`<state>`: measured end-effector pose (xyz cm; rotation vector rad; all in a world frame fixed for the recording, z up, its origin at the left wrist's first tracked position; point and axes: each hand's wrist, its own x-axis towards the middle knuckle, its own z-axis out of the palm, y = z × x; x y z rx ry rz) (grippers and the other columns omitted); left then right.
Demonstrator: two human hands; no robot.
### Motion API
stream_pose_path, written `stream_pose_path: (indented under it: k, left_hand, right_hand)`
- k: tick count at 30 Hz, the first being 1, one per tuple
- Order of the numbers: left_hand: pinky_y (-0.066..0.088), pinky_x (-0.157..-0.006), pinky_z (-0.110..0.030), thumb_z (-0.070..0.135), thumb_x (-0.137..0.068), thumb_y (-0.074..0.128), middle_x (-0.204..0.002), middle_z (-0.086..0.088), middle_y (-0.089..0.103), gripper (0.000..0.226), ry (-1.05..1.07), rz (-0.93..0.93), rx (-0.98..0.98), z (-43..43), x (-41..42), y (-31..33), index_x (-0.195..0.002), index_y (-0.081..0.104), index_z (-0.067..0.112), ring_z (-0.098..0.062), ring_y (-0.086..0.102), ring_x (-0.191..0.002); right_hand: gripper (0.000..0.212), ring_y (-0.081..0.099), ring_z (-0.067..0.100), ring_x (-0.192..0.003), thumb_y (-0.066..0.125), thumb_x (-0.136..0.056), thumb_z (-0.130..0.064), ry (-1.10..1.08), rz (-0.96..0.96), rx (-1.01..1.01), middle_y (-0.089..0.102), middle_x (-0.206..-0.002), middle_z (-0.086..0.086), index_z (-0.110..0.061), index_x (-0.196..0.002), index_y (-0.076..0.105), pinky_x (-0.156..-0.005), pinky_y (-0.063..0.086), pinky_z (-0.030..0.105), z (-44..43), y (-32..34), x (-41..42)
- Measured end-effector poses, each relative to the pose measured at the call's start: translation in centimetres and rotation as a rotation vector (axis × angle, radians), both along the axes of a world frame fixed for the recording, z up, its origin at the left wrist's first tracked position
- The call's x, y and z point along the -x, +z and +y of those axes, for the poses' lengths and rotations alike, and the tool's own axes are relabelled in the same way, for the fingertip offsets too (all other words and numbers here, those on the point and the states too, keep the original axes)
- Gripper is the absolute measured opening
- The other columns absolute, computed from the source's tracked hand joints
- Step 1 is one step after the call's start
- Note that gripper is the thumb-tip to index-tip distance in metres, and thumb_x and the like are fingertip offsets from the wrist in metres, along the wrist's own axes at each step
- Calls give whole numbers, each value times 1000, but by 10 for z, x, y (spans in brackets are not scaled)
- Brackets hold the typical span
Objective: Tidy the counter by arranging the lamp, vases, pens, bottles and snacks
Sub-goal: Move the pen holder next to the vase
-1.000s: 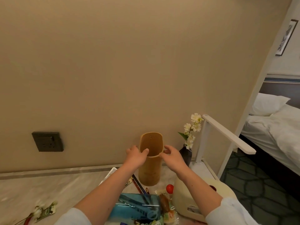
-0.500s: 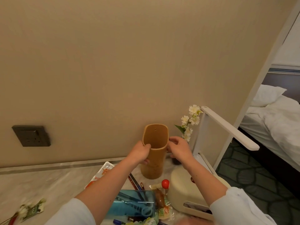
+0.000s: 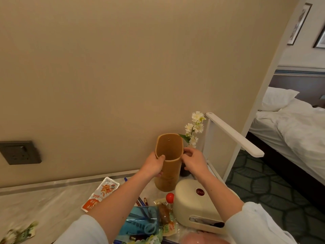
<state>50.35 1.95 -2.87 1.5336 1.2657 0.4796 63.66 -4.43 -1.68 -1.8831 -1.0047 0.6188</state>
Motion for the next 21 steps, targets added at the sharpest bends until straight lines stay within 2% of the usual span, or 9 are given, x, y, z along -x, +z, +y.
stream_pose_path:
  k: [1, 4, 8, 10, 12, 15, 19, 21]
  left_hand:
    - [58, -82, -36, 36, -102, 38, -117, -6, 54, 39, 3, -4, -5, -2, 0, 0, -136, 38, 18, -25, 68, -92]
    - [57, -86, -38, 40, -100, 40, -126, -7, 53, 42, 14, -19, 11, -4, 2, -1, -136, 37, 18, -25, 66, -96]
    - [55, -90, -38, 43, -99, 42, -142, -10, 46, 52, 41, -52, 48, -13, 8, 0, -143, 32, 16, -29, 62, -110]
    - [55, -89, -35, 41, -99, 44, -146, -12, 42, 58, 70, -78, 41, -18, 16, 3, -147, 26, 14, -30, 59, -116]
    - [54, -85, -33, 38, -99, 45, -147, -12, 40, 61, 105, -111, 23, -22, 27, 5, -150, 22, 13, -28, 60, -114]
    - [55, -87, -35, 31, -100, 47, -138, -10, 48, 52, 162, -147, -22, -28, 51, 7, -146, 31, 12, -22, 62, -102]
    - [53, -87, -38, 22, -98, 50, -113, -3, 57, 38, 201, -161, -82, -35, 95, -1, -135, 46, 12, -20, 64, -97]
    - [52, -84, -39, 18, -96, 52, -100, 0, 61, 33, 235, -145, -114, -40, 120, -8, -129, 51, 12, -18, 64, -88]
  right_hand:
    - [16, 63, 9, -88, 56, -93, -17, 16, 7, -9, 68, -91, -11, -28, -102, 65, -87, 57, 45, -3, 0, 1]
    - [28, 58, 8, -84, 56, -93, -14, 58, 5, -25, 61, -82, -19, -41, -89, 57, -88, 56, 45, -7, -2, 1]
    - [29, 59, 9, -93, 55, -92, -10, 85, 28, -59, 62, -91, -15, -38, -98, 59, -90, 54, 39, -17, -2, 5]
    - [27, 60, 13, -101, 57, -93, -14, 34, 24, -96, 63, -101, -9, -31, -114, 61, -84, 53, 33, -21, -3, 9]
    - [29, 58, 10, -97, 56, -95, -15, -11, 17, -150, 61, -106, -6, -25, -122, 58, -75, 48, 23, -25, 0, 17]
    - [23, 56, 2, -89, 54, -95, -13, 49, 23, -214, 60, -103, -8, -27, -113, 59, -69, 44, 16, -28, 5, 36]
    - [20, 56, 2, -90, 57, -94, -13, 208, 29, -207, 60, -98, -13, -27, -107, 62, -72, 44, 17, -32, 7, 74]
    - [21, 60, 6, -93, 58, -92, -11, 298, 31, -177, 64, -99, -10, -29, -102, 63, -78, 50, 23, -35, 2, 93]
